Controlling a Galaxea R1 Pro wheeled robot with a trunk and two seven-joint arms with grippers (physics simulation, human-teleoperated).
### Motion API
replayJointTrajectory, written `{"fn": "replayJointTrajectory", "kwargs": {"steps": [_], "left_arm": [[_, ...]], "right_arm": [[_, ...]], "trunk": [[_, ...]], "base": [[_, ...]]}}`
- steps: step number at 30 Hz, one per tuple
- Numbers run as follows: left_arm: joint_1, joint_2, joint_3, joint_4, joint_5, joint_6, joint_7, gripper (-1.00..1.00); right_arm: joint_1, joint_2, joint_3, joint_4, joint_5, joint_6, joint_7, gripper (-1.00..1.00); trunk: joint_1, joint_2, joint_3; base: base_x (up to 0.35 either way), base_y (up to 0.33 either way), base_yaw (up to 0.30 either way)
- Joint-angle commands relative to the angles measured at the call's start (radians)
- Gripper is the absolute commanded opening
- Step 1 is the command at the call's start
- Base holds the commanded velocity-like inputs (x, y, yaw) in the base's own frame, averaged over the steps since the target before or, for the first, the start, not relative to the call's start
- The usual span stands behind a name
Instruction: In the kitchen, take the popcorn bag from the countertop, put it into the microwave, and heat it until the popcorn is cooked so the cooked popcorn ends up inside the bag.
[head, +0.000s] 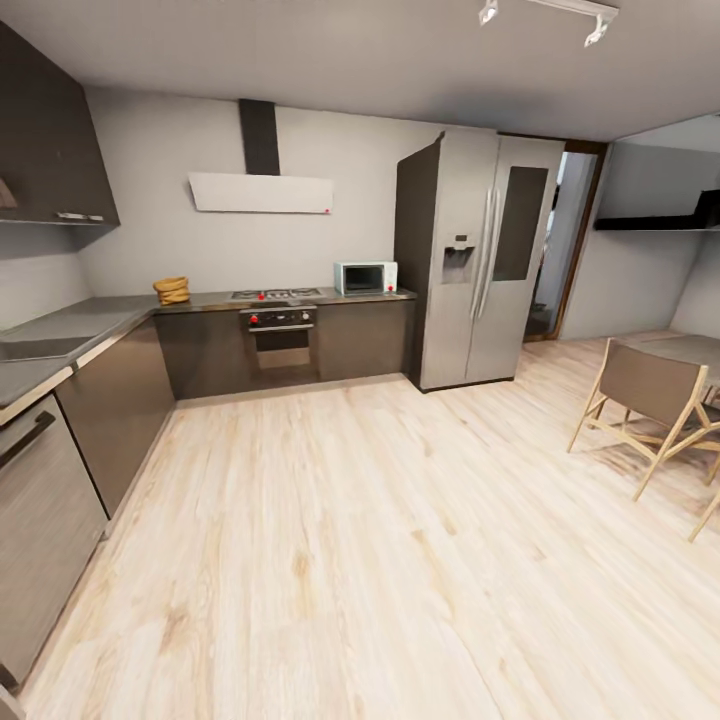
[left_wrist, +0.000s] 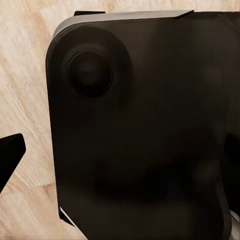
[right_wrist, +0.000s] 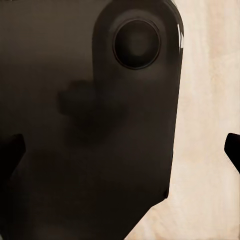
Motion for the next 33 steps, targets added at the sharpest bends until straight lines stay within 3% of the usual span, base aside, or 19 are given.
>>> {"fn": "replayJointTrajectory", "kwargs": {"steps": [1, 9, 33], "left_arm": [[0.0, 0.0, 0.001, 0.0, 0.001, -0.002, -0.001, 1.0], [0.0, 0.0, -0.003, 0.001, -0.001, 0.0, -0.01, 1.0], [0.0, -0.002, -0.003, 0.001, 0.002, 0.004, 0.0, 1.0]], "right_arm": [[0.0, 0.0, 0.001, 0.0, -0.001, -0.001, 0.0, 1.0], [0.0, 0.0, 0.002, 0.0, -0.002, -0.001, 0.0, 1.0], [0.0, -0.001, -0.001, 0.0, -0.01, -0.018, 0.0, 1.0]], "trunk": [[0.0, 0.0, -0.001], [0.0, 0.0, -0.001], [0.0, 0.0, -0.001]], "base": [[0.0, 0.0, 0.008], [0.075, 0.0, 0.001], [0.319, -0.062, 0.0]]}}
